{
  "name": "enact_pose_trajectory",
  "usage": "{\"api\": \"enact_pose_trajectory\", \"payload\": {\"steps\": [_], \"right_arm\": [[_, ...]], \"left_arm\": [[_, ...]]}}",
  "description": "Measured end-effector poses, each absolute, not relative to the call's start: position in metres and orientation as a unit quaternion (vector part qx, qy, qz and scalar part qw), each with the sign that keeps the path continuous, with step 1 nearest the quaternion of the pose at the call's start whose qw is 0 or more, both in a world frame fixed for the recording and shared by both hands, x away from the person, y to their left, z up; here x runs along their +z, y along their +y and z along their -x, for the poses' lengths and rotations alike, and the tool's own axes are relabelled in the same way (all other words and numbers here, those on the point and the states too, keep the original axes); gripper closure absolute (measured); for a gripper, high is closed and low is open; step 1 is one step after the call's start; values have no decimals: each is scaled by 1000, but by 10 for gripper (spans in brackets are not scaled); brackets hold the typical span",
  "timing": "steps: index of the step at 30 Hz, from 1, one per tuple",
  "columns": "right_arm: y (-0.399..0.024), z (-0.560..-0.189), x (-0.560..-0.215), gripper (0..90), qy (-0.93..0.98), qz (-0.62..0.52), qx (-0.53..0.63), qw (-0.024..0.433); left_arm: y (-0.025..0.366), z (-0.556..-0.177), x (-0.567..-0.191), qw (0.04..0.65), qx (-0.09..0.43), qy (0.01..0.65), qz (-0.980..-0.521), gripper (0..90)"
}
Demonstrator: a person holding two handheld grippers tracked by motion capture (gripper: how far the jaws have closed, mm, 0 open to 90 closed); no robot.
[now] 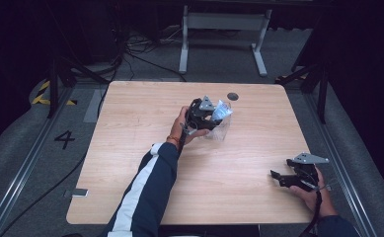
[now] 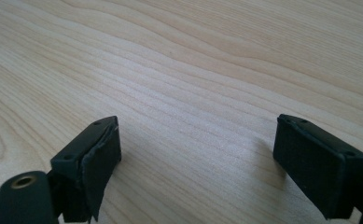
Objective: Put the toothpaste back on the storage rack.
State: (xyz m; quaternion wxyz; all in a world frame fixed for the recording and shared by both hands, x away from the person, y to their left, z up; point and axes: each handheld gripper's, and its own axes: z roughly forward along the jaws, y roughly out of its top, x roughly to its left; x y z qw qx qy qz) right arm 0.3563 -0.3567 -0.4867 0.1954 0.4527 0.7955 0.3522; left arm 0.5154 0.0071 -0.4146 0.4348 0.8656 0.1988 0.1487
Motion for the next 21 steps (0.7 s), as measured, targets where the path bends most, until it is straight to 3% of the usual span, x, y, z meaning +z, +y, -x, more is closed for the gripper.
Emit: {"api": "enact_pose_trajectory", "payload": {"steps": [3,6,21], "right_arm": [[-357,-356,-487,153,796,-453,352,195],[-357,-356,-487,153,795,-453,352,195],[-357,-356,-487,153,796,-453,352,195]], "left_arm": [[5,-514,-414,435,149,197,-866,494],[7,-513,-412,451,149,204,-856,528],[14,-509,-401,449,160,203,-855,515]]}}
